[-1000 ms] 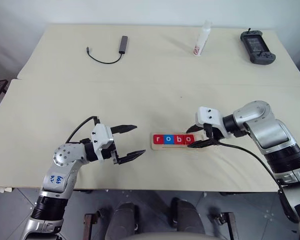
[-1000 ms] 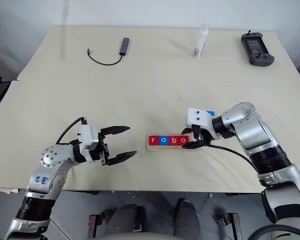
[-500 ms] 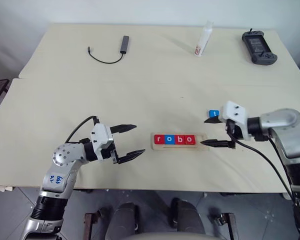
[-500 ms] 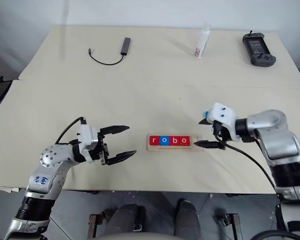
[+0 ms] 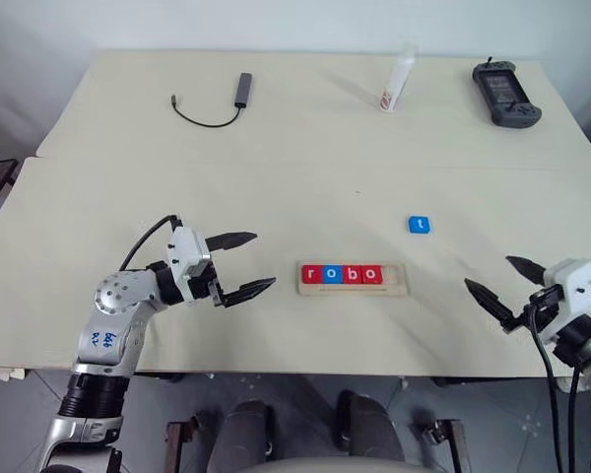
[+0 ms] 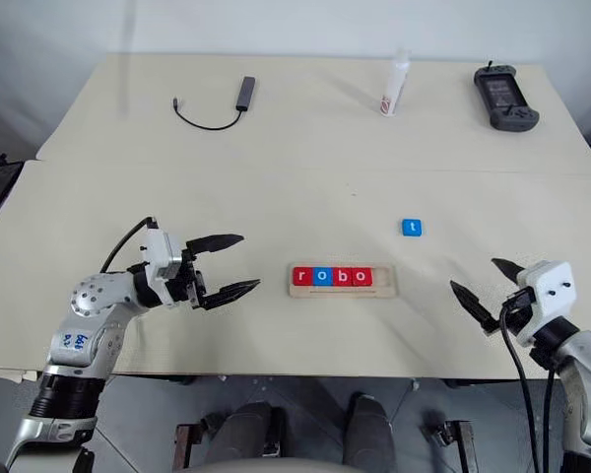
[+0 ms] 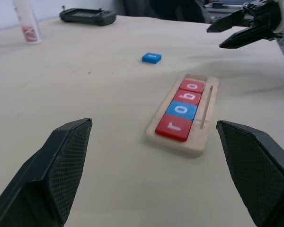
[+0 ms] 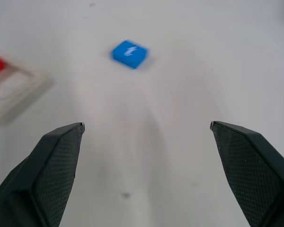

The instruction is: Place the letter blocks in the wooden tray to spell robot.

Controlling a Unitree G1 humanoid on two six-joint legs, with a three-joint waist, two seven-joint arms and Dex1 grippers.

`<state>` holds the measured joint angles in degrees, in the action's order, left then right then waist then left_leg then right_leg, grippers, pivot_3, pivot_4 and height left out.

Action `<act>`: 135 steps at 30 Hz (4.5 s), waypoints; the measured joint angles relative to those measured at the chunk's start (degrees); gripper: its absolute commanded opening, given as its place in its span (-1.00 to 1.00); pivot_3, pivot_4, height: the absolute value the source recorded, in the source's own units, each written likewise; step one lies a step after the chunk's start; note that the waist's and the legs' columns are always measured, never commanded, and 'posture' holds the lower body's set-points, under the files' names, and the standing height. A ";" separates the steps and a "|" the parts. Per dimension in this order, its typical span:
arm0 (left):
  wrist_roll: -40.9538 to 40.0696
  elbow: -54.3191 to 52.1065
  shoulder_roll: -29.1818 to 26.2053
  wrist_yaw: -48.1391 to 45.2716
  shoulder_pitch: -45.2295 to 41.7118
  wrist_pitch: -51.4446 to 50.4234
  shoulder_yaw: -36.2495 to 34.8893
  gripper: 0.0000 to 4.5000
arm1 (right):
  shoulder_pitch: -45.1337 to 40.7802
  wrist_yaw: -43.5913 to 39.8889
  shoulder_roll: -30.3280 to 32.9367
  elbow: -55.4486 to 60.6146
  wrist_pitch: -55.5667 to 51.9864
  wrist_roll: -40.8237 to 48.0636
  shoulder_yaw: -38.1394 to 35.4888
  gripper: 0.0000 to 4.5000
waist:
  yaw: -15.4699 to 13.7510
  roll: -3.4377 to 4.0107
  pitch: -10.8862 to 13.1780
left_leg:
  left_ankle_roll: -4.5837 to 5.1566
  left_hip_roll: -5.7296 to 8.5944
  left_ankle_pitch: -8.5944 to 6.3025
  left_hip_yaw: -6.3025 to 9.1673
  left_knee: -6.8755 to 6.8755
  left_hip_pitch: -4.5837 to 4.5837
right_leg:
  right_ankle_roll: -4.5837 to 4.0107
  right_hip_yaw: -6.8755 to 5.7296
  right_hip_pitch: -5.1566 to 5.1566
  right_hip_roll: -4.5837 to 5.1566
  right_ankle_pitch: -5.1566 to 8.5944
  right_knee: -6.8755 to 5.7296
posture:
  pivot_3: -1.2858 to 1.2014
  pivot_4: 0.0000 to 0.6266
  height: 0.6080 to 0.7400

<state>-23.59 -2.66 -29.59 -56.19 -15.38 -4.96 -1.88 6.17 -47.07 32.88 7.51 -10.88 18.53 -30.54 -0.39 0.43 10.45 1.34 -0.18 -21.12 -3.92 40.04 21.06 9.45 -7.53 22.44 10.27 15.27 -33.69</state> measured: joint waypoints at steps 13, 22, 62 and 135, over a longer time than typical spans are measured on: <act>-0.25 0.73 0.30 -0.53 0.03 -0.04 -0.13 1.00 | -16.43 10.80 0.24 -0.48 -18.19 5.13 9.79 0.98 | 0.34 0.01 0.00 | 0.00 -0.01 0.00 0.08 0.05 0.07 | -0.02 -0.02 0.04 0.02 0.00 -0.05 | 0.03 -0.52 1.00; -0.25 -1.37 1.76 1.42 1.28 -0.24 0.45 1.00 | -31.16 25.57 -4.98 -6.38 -30.25 0.21 18.38 0.98 | 0.57 0.01 0.00 | 0.00 0.04 0.00 0.11 0.00 0.15 | -0.03 -0.09 0.09 0.05 0.01 -0.03 | 0.03 -0.52 1.00; -0.27 0.85 3.97 -1.84 -1.45 -0.79 3.66 1.00 | -8.11 43.30 -19.36 30.62 -52.62 1.39 12.10 0.44 | 0.52 0.07 -0.01 | -0.01 0.02 0.00 0.04 -0.05 0.11 | -0.06 0.02 0.15 0.01 0.03 -0.07 | 0.03 -0.52 1.00; -0.88 -7.45 0.02 0.56 4.76 -1.38 2.51 1.00 | -42.50 -35.77 18.98 -21.21 -3.47 -10.45 39.23 0.39 | 0.40 0.09 0.12 | 0.05 0.06 -0.02 0.18 0.06 0.17 | -0.03 -0.18 0.00 0.09 0.01 0.06 | 0.03 -0.52 1.00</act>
<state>-24.47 -10.11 -29.57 -55.63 -10.62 -6.34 0.63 -36.33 -82.84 51.86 -13.71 -14.35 8.08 8.69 0.01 0.51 10.57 1.39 -0.12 -21.14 -3.74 40.10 21.23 9.42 -7.71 22.44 10.36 15.28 -33.63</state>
